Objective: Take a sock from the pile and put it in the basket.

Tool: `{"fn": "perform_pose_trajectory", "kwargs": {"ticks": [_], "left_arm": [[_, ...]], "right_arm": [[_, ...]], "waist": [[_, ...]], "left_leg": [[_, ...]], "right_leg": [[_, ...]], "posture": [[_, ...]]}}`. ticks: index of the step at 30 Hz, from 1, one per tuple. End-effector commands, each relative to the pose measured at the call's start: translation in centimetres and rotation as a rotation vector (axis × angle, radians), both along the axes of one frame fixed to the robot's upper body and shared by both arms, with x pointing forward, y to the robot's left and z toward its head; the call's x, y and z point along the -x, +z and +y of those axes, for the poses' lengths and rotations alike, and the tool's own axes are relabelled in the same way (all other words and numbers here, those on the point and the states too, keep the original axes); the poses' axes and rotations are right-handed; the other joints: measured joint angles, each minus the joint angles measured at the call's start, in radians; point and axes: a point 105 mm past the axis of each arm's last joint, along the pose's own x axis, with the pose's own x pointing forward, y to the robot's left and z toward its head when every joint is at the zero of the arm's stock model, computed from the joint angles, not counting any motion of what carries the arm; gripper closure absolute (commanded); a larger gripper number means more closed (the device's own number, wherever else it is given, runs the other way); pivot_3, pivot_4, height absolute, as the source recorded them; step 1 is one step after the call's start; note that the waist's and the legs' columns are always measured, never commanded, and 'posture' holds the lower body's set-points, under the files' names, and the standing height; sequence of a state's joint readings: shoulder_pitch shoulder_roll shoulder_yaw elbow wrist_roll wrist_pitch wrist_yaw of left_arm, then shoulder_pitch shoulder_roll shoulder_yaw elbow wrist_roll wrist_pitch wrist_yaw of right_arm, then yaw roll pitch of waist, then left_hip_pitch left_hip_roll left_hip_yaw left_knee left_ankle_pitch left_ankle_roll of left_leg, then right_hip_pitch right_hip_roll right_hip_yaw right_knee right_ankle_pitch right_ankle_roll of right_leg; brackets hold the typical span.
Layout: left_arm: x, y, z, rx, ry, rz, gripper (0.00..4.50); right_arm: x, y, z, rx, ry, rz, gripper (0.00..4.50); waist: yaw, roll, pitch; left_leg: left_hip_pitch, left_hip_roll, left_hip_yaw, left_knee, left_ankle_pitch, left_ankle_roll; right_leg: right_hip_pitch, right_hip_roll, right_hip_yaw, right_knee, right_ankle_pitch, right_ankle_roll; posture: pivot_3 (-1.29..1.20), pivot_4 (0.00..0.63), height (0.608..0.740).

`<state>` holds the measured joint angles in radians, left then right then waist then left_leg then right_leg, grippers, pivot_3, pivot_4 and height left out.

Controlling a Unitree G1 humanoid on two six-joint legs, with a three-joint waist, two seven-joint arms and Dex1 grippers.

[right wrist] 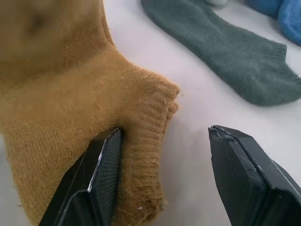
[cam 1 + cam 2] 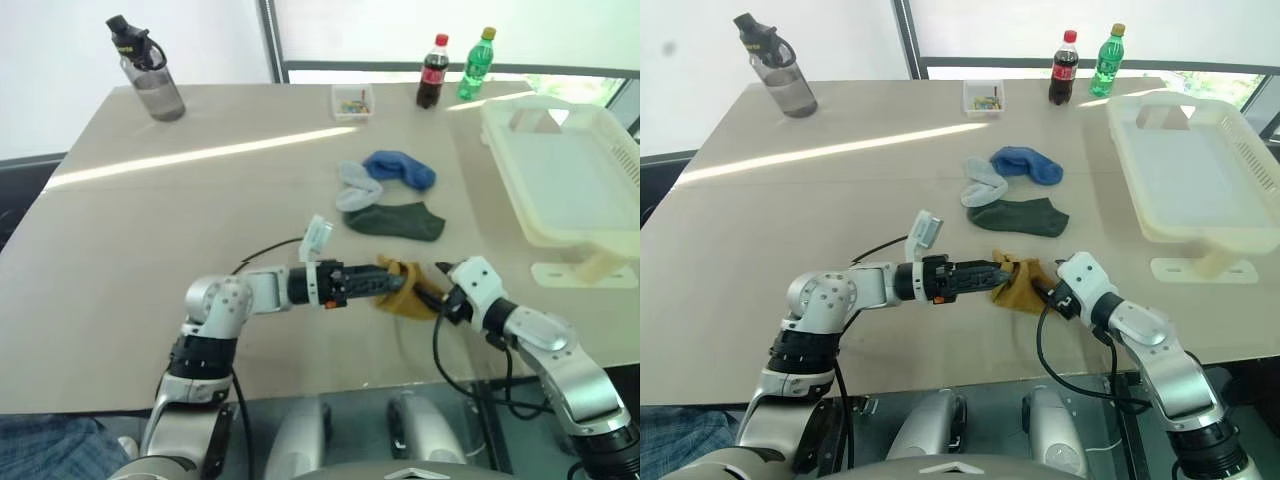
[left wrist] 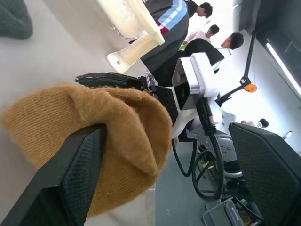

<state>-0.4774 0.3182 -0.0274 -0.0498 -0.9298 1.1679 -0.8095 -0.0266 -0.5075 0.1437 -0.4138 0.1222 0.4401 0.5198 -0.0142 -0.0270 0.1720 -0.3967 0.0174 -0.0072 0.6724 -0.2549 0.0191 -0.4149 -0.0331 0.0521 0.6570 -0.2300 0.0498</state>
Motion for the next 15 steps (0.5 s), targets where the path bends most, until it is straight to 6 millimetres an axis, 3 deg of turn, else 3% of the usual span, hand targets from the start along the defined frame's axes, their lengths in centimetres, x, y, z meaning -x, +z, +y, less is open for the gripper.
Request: {"fn": "perform_pose_trajectory", "kwargs": {"ticks": [1, 7, 11, 15], "left_arm": [[-0.2, 0.0, -0.8, 0.009, -0.026, -0.026, 0.11], [-0.3, -0.7, -1.3, 0.001, -0.037, -0.021, 0.11], [-0.6, -0.8, -1.4, 0.007, -0.035, -0.020, 0.11], [-0.7, -0.8, -1.5, 0.014, -0.035, -0.017, 0.11]], "right_arm": [[0.1, 1.5, 0.5, -0.020, 0.021, -0.045, 1.49], [0.0, 4.2, -0.4, -0.123, -0.049, -0.076, 1.49], [0.1, 5.1, -2.4, -0.219, -0.153, -0.028, 1.49], [0.7, 5.3, -2.9, -0.326, -0.174, 0.064, 1.49]], "waist": [[0.000, 0.000, 0.000], [0.001, 0.000, 0.000], [0.002, 0.000, 0.000], [0.001, 0.000, 0.000]], "left_leg": [[0.000, 0.000, 0.000, 0.000, 0.000, 0.000], [-0.001, 0.000, 0.000, -0.001, 0.000, 0.000], [-0.001, 0.000, -0.001, -0.001, 0.000, 0.000], [-0.001, 0.000, -0.001, -0.002, 0.000, 0.000]], "right_leg": [[0.000, 0.000, 0.000, 0.000, 0.000, 0.000], [-0.001, 0.000, 0.000, -0.001, 0.001, 0.001], [-0.001, 0.000, 0.000, -0.001, 0.001, 0.001], [-0.001, 0.000, -0.001, -0.001, 0.001, 0.001]], "posture": [[0.00, 0.150, 0.740], [0.00, 0.150, 0.740], [0.00, 0.150, 0.740], [0.00, 0.150, 0.740]]}}
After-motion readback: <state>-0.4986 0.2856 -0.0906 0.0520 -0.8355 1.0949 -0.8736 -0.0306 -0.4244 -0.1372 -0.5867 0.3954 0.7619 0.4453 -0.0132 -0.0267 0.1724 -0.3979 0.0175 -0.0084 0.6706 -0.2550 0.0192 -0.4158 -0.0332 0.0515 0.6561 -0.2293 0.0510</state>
